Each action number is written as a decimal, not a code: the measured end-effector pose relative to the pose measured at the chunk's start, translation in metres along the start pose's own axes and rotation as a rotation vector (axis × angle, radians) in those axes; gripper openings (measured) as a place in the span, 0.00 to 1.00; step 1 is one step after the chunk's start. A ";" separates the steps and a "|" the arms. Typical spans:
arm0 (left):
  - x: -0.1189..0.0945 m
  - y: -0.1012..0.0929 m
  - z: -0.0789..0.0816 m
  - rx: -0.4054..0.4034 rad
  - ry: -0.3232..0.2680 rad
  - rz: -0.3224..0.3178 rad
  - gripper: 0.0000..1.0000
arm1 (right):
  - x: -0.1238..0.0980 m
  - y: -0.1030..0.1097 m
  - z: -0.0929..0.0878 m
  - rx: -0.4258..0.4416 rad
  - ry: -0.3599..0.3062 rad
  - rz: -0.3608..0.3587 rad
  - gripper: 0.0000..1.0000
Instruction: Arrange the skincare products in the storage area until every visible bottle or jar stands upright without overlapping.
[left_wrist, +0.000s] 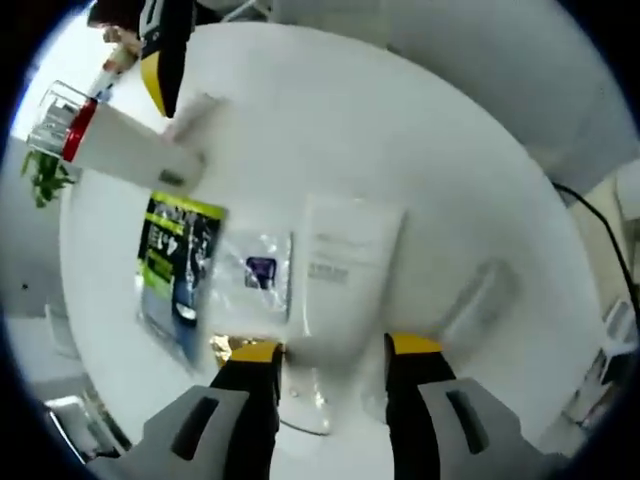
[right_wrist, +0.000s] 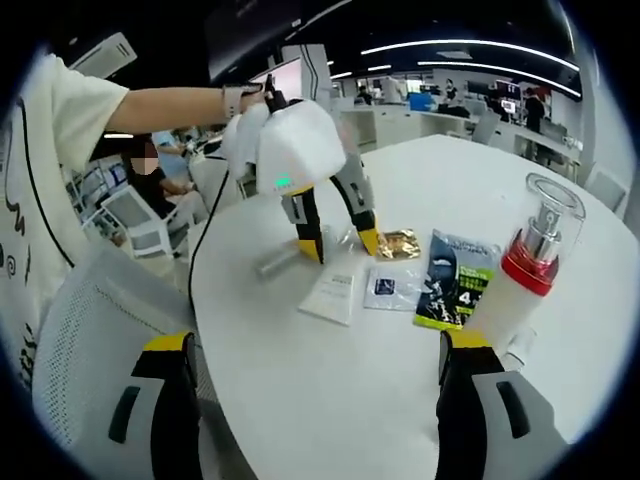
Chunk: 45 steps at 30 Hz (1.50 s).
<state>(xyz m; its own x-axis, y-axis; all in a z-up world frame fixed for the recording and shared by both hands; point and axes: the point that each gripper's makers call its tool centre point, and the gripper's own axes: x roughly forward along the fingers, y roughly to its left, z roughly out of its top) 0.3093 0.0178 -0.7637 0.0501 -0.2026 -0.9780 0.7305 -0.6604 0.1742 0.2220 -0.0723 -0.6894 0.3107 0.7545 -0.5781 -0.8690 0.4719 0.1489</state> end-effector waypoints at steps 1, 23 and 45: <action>0.000 0.000 0.000 0.002 -0.002 -0.001 0.41 | 0.000 0.000 -0.001 -0.001 0.002 0.000 1.00; 0.008 -0.003 -0.007 0.035 -0.110 -0.156 0.39 | -0.007 -0.003 -0.004 0.027 -0.013 -0.003 0.97; 0.008 -0.002 0.003 -0.171 -0.127 -0.133 0.29 | -0.008 -0.004 -0.003 0.029 -0.018 -0.005 0.96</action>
<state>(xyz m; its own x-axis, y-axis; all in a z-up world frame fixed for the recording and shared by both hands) 0.3061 0.0158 -0.7718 -0.1320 -0.2182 -0.9669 0.8302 -0.5573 0.0124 0.2217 -0.0814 -0.6875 0.3220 0.7599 -0.5646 -0.8558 0.4887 0.1696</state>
